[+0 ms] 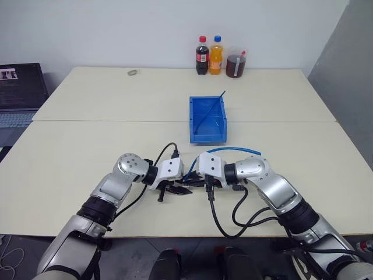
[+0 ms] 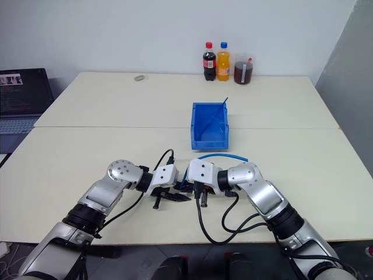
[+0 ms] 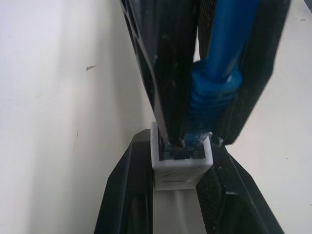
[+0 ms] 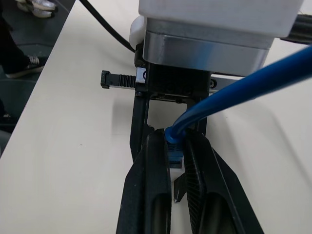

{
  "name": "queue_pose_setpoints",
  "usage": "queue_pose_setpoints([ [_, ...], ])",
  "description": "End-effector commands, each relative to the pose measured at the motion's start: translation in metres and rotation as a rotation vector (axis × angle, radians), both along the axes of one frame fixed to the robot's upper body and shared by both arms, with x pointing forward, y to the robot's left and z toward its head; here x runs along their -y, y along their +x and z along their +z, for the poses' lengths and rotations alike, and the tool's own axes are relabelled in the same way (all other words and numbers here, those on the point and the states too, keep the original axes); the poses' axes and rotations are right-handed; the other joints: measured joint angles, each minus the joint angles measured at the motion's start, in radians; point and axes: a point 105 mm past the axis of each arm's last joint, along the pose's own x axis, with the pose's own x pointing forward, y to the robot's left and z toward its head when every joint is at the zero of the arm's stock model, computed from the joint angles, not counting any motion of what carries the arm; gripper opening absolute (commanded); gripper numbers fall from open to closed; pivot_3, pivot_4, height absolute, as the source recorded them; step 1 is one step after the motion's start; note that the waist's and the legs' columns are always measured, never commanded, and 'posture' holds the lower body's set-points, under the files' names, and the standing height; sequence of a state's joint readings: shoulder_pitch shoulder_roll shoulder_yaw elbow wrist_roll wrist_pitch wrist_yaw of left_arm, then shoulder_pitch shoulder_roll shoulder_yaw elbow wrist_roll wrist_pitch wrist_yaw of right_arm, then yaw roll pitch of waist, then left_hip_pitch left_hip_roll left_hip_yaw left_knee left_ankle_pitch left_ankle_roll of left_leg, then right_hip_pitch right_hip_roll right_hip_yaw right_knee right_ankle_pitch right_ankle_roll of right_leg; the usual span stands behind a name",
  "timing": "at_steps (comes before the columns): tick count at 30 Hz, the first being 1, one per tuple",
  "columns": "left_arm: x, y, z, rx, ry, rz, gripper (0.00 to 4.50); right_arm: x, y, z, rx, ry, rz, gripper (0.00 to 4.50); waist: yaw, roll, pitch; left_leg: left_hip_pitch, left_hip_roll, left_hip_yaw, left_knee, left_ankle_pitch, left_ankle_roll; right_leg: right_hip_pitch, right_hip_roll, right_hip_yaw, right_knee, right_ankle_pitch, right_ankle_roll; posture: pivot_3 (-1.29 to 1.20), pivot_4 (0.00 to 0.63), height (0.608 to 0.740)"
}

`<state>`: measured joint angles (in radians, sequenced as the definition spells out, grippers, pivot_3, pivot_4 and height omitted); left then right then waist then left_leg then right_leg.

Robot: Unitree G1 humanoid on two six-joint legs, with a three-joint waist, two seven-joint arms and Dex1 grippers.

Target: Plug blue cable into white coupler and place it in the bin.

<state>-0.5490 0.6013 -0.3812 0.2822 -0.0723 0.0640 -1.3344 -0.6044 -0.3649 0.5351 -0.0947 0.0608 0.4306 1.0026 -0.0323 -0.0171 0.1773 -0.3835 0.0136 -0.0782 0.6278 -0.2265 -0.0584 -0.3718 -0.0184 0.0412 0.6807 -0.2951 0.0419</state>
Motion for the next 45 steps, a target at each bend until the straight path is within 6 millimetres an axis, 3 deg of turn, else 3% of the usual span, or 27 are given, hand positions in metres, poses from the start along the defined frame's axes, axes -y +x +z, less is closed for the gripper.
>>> queue_pose_setpoints([
  [1,0.001,-0.008,-0.021,-0.055,0.058,0.0,0.81,-0.002,-0.016,-0.043,-0.139,-0.163,0.041,0.11,0.0,0.0,-0.006,0.0,0.0,0.0,0.0,0.0,0.0,0.0,0.0,0.0,0.0,0.0,0.0,0.0,0.15,0.74],
  [14,-0.001,-0.007,-0.021,-0.053,0.05,0.026,0.81,0.032,-0.009,-0.083,-0.226,-0.301,-0.067,0.11,-0.001,0.004,-0.028,0.004,0.0,0.0,-0.001,0.0,0.0,0.003,0.0,0.0,-0.001,-0.001,-0.001,0.0,0.15,0.74],
  [18,-0.001,-0.006,-0.021,-0.052,0.048,0.032,0.81,0.027,-0.009,-0.078,-0.217,-0.255,-0.064,0.11,-0.001,0.006,-0.036,0.004,0.0,0.0,-0.001,0.0,0.0,0.003,0.0,0.0,-0.001,-0.002,0.0,0.0,0.15,0.74],
  [22,0.001,-0.006,-0.019,-0.041,0.018,0.046,0.81,0.013,0.001,-0.05,-0.169,-0.113,-0.094,0.11,-0.001,0.006,-0.037,0.004,0.0,0.0,-0.002,0.0,0.0,0.003,0.0,0.0,-0.001,-0.002,0.0,0.0,0.15,0.74],
  [24,0.001,-0.004,-0.016,-0.039,-0.017,0.075,1.51,0.012,0.004,-0.032,-0.137,-0.039,-0.11,0.11,-0.001,0.007,-0.037,0.004,0.0,0.0,-0.002,0.0,0.0,0.003,0.0,0.0,-0.001,-0.002,0.0,0.0,0.15,0.74],
  [25,0.001,-0.003,-0.016,-0.035,-0.027,0.092,1.58,0.012,0.004,-0.026,-0.127,-0.012,-0.115,0.11,-0.001,0.007,-0.036,0.004,0.0,0.0,-0.002,0.0,0.0,0.003,0.0,0.0,-0.001,-0.002,0.0,0.0,0.15,0.74],
  [33,-0.013,-0.007,-0.003,-0.041,-0.107,0.153,3.38,0.017,0.002,0.022,-0.094,0.191,-0.159,0.11,0.0,0.005,-0.019,-0.003,0.0,-0.001,-0.003,0.0,0.0,-0.003,0.0,0.0,-0.001,-0.002,0.0,0.0,0.15,0.74],
  [38,-0.023,0.003,0.034,-0.006,-0.269,0.3,4.43,0.03,0.014,0.065,-0.026,0.331,-0.254,0.1,-0.001,0.003,-0.012,-0.016,0.001,-0.002,-0.001,0.0,0.0,-0.016,0.0,-0.001,0.001,-0.002,0.0,0.0,0.15,0.74],
  [42,-0.034,0.029,0.08,0.116,-0.41,0.499,4.5,0.051,0.028,0.106,-0.005,0.468,-0.349,0.1,0.0,0.0,-0.006,-0.017,0.001,-0.003,-0.001,0.0,0.0,-0.016,0.0,-0.002,0.001,-0.002,0.0,0.0,0.15,0.74],
  [45,-0.036,0.041,0.106,0.194,-0.466,0.597,4.5,0.061,0.041,0.121,0.003,0.515,-0.395,0.1,0.001,-0.003,-0.002,-0.017,0.0,-0.003,-0.001,0.0,0.0,-0.016,-0.001,-0.002,0.0,-0.001,-0.001,0.0,0.15,0.74],
])
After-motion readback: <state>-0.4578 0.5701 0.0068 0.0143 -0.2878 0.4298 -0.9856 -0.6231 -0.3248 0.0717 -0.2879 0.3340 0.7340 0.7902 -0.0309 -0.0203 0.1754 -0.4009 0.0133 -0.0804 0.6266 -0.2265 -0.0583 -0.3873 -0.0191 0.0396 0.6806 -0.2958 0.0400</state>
